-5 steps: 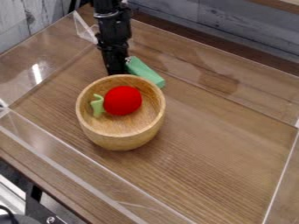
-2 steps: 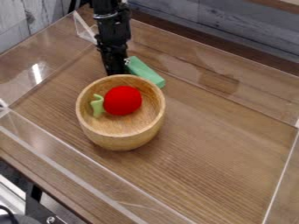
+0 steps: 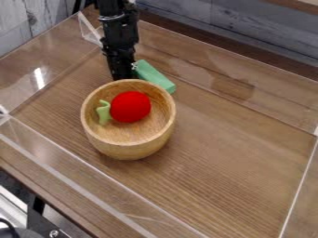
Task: Put the green block in the brown bowl
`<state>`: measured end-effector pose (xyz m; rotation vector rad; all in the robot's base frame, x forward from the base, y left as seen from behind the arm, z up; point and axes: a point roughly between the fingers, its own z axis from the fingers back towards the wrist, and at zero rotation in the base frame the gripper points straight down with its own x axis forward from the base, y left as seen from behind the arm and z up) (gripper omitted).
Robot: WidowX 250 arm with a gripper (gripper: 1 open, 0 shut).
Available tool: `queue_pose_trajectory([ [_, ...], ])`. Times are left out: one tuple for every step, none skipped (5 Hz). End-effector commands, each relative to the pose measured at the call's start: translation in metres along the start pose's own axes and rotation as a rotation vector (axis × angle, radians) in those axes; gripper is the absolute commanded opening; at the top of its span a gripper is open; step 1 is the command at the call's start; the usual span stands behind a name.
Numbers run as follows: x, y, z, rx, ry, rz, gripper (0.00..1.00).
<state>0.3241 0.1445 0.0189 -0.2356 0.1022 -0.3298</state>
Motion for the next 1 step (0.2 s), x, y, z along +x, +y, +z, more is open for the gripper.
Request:
queue_pose_trajectory([
  [-0.0022,0.0009,0.0226,0.034,-0.037,0.002,0.0],
])
